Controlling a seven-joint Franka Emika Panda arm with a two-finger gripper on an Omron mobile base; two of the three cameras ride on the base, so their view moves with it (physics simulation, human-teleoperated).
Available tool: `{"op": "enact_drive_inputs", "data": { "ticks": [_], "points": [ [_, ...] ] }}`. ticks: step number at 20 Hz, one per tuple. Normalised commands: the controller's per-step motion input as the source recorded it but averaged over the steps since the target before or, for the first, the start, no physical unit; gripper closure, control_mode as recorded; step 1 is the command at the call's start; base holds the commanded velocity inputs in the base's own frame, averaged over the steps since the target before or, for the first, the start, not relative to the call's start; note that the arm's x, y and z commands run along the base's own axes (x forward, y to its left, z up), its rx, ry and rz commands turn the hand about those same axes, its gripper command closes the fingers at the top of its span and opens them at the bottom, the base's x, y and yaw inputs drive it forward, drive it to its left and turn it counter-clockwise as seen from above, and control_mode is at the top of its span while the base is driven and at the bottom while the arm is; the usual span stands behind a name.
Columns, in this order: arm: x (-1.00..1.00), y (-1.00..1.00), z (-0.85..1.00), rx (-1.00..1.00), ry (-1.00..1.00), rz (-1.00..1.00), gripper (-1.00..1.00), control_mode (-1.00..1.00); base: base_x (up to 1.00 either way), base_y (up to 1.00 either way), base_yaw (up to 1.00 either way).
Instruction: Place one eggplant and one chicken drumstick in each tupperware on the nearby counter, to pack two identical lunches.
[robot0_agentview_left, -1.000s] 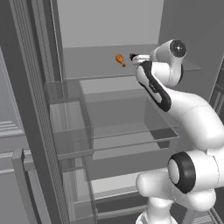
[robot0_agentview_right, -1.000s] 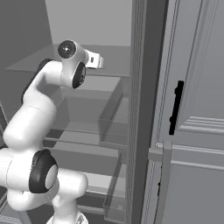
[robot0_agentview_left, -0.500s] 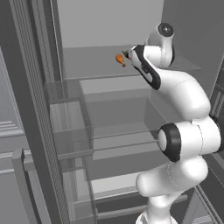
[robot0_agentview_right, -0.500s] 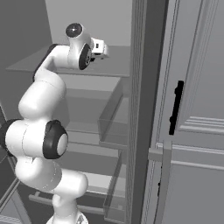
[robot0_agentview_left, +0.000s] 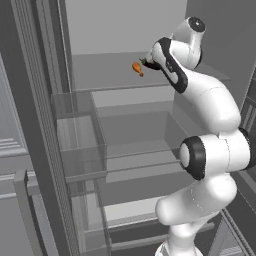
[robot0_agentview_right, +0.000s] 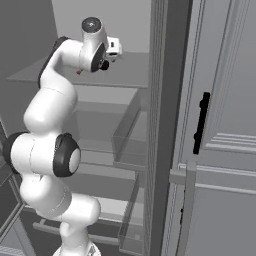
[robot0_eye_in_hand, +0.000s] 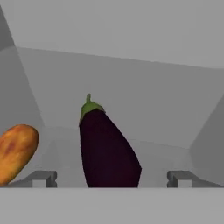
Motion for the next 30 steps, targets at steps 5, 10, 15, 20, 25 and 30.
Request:
{"op": "enact_drive_inputs", "data": {
  "ticks": [5,10,15,20,25,30],
  "points": [
    [0.00,0.00,-0.18,0.00,-0.15,0.24,-1.00,-1.00,0.00,0.00,0.00],
    [0.01,0.08,0.15,-0.03,0.02,0.12,-1.00,-1.00,0.00,0.00,0.00],
    [0.20,0.16,0.02,-0.04,0.11,0.03,-1.00,-1.00,0.00,0.00,0.00],
    [0.26,0.10,0.00,-0.05,0.15,0.02,-1.00,-1.00,0.00,0.00,0.00],
    [0.15,0.06,-0.04,-0.07,0.01,0.00,-1.00,-1.00,0.00,0.00,0.00],
    [0.01,0.03,-0.06,-0.05,0.00,0.00,-1.00,-1.00,0.00,0.00,0.00]
  ]
}}
